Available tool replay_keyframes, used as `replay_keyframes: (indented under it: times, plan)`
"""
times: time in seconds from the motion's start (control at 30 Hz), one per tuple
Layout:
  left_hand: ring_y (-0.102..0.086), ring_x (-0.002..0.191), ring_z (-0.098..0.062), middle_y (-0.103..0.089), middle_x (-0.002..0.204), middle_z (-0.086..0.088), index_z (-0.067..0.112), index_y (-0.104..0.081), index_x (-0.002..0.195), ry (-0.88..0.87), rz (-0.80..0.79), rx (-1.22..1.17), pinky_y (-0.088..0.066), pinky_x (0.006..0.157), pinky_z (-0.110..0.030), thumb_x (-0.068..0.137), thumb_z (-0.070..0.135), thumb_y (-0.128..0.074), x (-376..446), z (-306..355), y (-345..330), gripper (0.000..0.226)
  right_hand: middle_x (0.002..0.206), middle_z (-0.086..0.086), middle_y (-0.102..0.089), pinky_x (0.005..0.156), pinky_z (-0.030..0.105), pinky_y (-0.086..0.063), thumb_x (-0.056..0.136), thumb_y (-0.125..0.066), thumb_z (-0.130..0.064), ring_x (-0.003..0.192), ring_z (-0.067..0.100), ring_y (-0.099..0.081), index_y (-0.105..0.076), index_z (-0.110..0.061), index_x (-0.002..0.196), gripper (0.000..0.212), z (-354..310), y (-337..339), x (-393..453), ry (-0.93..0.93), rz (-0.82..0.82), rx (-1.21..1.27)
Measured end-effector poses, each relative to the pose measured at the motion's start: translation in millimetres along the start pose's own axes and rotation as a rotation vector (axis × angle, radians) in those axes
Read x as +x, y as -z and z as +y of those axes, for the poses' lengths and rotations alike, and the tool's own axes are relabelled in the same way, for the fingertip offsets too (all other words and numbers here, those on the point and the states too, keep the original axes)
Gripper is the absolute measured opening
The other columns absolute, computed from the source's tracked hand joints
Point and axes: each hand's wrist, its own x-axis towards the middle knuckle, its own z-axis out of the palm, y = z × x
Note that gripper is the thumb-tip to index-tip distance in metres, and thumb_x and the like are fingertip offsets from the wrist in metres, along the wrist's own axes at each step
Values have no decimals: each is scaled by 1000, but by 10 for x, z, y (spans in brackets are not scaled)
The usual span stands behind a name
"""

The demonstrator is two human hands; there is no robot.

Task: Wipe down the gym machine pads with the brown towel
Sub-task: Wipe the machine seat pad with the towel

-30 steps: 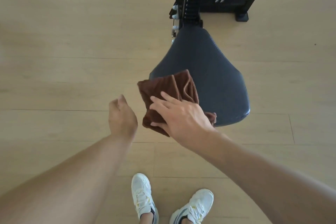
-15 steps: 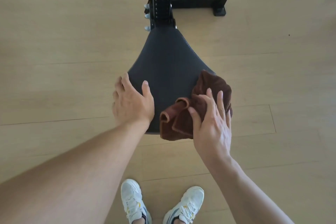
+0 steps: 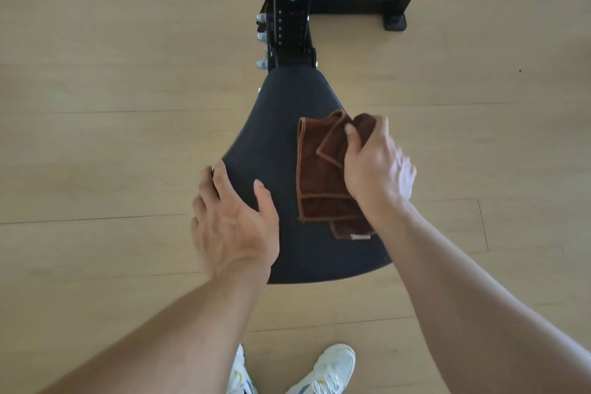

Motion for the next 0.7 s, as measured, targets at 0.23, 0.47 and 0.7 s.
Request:
replay_keyframes:
  times: [0.23,0.47,0.7]
  plan:
    - [-47,132,-29,-34,160,-1,20,-31,153,22,-7,7,-44,103,-46,96,52,-42,-4,0,1,66,112,9,-69,82,42,-42,102,-41,-57,104,38,-64,-51,-22,124,43,-519,-193,655,123,-52,109]
    - [-46,135,-28,-36,159,-2,21,-30,152,30,-34,1,-42,102,-45,95,51,-44,11,0,11,66,142,-11,-60,94,41,-47,101,-57,-39,129,25,-58,-49,-36,138,38,119,63,-258,290,-13,11]
    - [-45,137,-26,-37,158,-1,22,-30,151,29,-52,17,-43,101,-43,95,51,-44,6,8,10,65,169,-19,-9,125,42,-6,103,-38,-53,154,1,9,-28,-39,152,52,70,-54,-83,504,-302,-105]
